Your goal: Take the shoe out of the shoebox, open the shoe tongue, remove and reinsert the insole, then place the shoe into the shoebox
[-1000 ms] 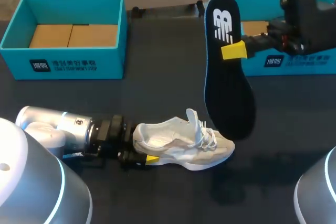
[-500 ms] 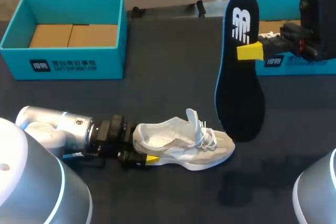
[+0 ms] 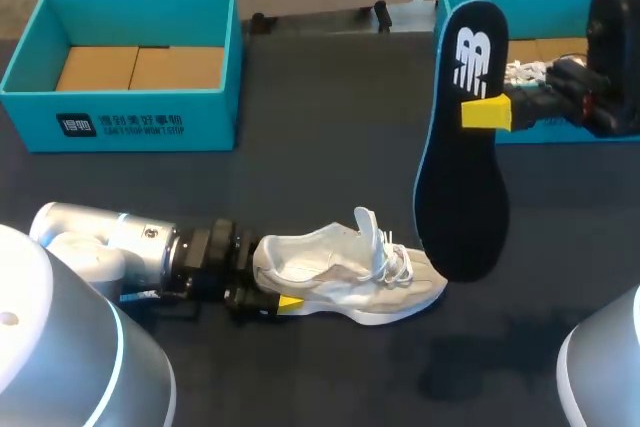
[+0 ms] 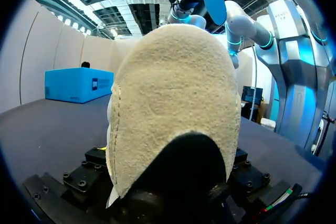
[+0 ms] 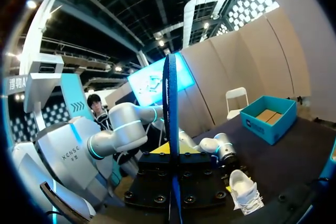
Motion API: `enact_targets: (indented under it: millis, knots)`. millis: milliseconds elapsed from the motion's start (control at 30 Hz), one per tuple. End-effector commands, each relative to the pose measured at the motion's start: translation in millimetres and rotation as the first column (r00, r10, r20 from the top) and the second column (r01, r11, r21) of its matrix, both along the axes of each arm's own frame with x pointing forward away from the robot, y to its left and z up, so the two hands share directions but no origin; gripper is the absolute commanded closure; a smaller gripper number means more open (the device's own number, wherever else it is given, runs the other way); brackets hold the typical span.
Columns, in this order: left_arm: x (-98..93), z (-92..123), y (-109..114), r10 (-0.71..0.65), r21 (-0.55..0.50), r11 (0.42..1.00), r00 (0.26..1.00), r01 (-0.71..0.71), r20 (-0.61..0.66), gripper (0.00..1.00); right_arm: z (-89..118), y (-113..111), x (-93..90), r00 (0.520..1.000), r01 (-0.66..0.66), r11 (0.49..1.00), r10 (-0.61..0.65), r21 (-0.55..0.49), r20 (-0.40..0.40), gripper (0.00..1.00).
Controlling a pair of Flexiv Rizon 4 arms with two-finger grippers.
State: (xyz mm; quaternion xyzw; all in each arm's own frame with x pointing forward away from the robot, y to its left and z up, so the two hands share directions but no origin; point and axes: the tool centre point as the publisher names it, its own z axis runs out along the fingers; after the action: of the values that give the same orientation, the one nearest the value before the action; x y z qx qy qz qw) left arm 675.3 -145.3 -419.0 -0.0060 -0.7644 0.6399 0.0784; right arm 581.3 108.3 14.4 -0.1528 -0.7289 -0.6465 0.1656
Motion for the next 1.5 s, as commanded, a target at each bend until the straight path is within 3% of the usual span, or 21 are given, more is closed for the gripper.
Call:
enact_targets:
  millis: [33,100,133,167,433,933,1067,1167,1500]
  knots:
    - [-0.4,-0.4,-0.5,0.001,0.000,1.000,1.000,-0.001,0.000,1.00,-1.3,0.7,-1.7,1.000,0.004,1.000,-0.004,0.000,-0.001,1.00]
    - [-1.2,0.0,1.2,-0.010,0.011,1.000,1.000,0.010,0.014,0.75,-1.3,0.7,-1.7,1.000,0.004,1.000,-0.004,0.000,-0.001,1.00]
    - [-1.4,-0.1,1.7,-0.008,0.011,1.000,1.000,0.008,0.014,0.16,-1.3,0.7,-1.7,1.000,0.004,1.000,-0.004,0.000,-0.001,1.00]
    - [-1.6,0.0,2.6,-0.008,0.013,1.000,1.000,0.008,0.013,0.00,-1.3,0.7,-1.7,1.000,0.004,1.000,-0.004,0.000,-0.001,1.00]
    - [-2.2,5.6,15.9,0.010,0.020,1.000,1.000,-0.010,0.020,0.00,-1.3,0.7,-1.7,1.000,0.004,1.000,-0.004,0.000,-0.001,1.00]
    - [3.6,10.8,43.3,0.022,0.139,0.990,0.999,-0.029,0.049,0.00,-1.3,0.7,-1.7,1.000,0.004,1.000,-0.004,0.000,-0.001,1.00]
    - [5.1,11.8,55.0,0.021,0.203,0.979,0.999,-0.030,0.044,0.00,-1.3,0.7,-1.7,1.000,0.004,1.000,-0.004,0.000,-0.001,1.00]
    - [5.4,14.4,65.9,-0.016,0.378,0.926,0.999,-0.001,0.042,0.00,-1.3,0.7,-1.7,1.000,0.004,1.000,-0.004,0.000,-0.001,1.00]
    - [5.4,14.4,65.9,-0.016,0.378,0.926,0.999,-0.001,0.042,0.00,-1.3,0.7,-1.7,1.000,0.004,1.000,-0.004,0.000,-0.001,1.00]
